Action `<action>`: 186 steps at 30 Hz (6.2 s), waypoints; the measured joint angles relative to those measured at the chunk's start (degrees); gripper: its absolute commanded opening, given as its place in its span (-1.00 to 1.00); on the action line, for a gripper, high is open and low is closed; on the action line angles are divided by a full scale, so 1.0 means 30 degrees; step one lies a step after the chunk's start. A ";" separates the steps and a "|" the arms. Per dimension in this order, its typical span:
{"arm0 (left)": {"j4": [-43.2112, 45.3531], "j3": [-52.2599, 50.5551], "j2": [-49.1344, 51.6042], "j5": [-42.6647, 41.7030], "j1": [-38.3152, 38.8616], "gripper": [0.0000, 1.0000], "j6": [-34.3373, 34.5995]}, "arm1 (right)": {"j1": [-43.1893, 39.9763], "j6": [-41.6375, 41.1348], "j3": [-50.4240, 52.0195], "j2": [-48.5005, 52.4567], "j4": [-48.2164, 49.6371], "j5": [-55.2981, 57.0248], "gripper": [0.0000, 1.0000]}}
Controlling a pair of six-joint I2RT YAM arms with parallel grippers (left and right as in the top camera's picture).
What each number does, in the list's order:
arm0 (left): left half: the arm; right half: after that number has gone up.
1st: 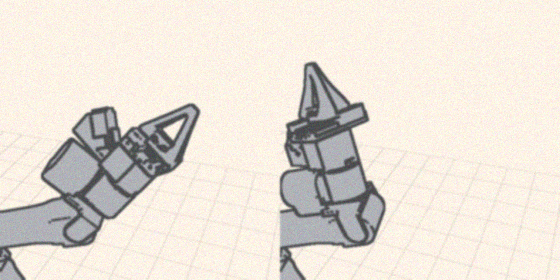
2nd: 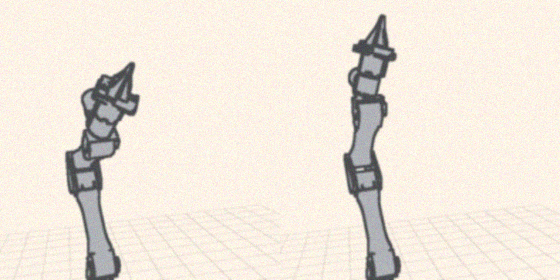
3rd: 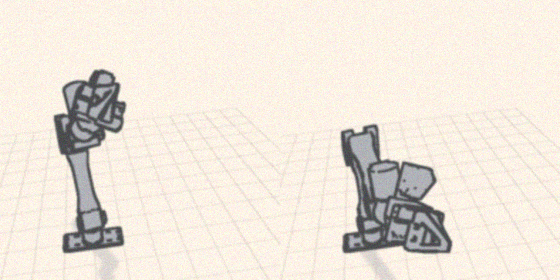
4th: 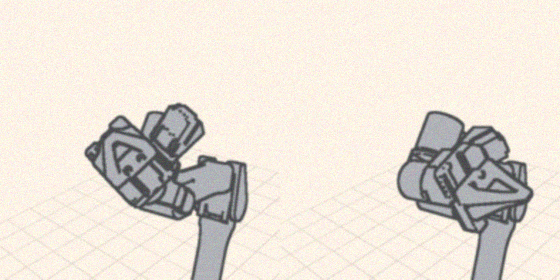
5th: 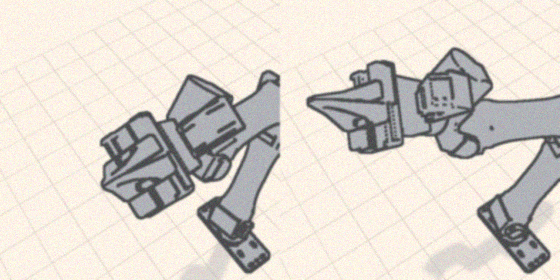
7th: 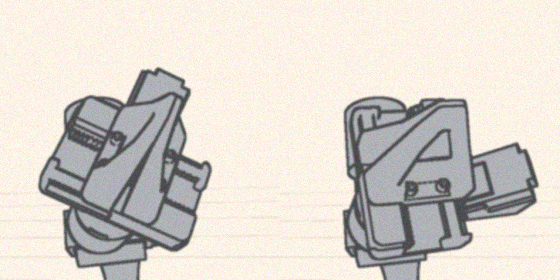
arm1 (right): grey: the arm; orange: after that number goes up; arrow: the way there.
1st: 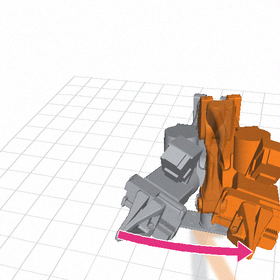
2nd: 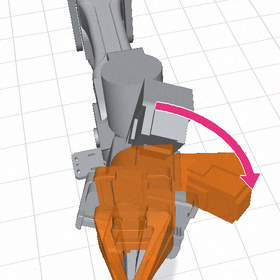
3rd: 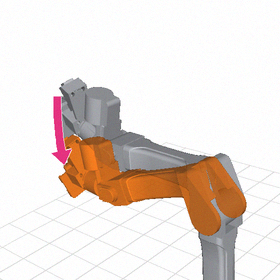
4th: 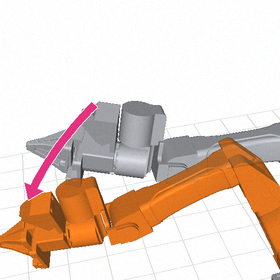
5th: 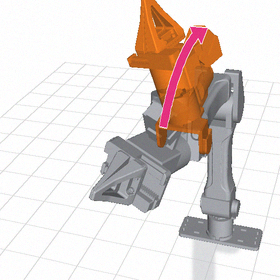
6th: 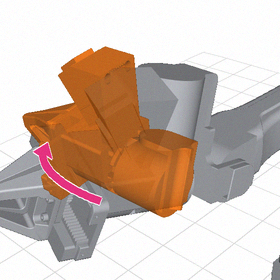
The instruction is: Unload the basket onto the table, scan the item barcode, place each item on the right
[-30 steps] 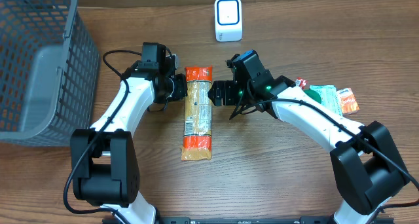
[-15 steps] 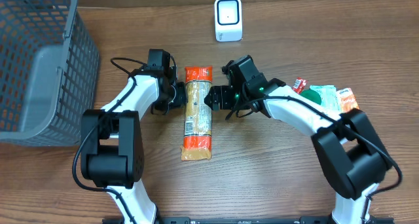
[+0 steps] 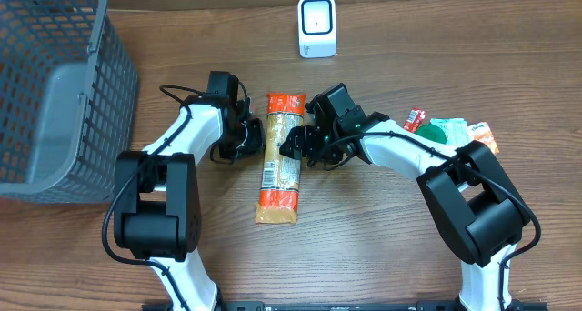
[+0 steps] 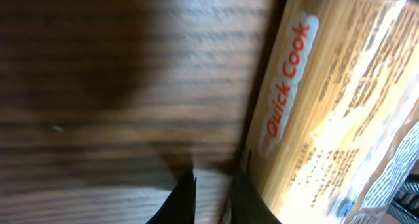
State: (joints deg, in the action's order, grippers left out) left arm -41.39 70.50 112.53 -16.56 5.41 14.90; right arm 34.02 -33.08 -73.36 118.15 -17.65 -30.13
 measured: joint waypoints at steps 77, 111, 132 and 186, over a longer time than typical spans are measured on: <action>-0.1865 0.0736 0.0211 0.2208 0.2149 -0.92 0.0495 | -0.1872 0.1559 -0.0452 0.1800 0.0532 -0.4583 0.30; -0.4371 0.3330 0.0219 0.4838 -0.1887 1.00 0.0539 | 0.7912 0.3614 -0.0328 -0.2382 -0.3395 0.8240 -0.85; -0.4204 0.3337 0.0219 0.7417 -0.2565 0.99 0.1064 | 0.6375 0.3526 -0.0619 -0.1821 -0.7388 0.8663 -0.76; -0.3985 0.3337 0.0219 0.7475 -0.2572 0.99 0.1064 | 0.2317 1.6422 -0.5136 -0.1945 -1.0309 1.1591 0.93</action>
State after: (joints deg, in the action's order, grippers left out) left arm -53.34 80.51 113.19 5.87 -2.31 18.09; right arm 40.97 16.19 -88.77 112.31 -48.58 4.64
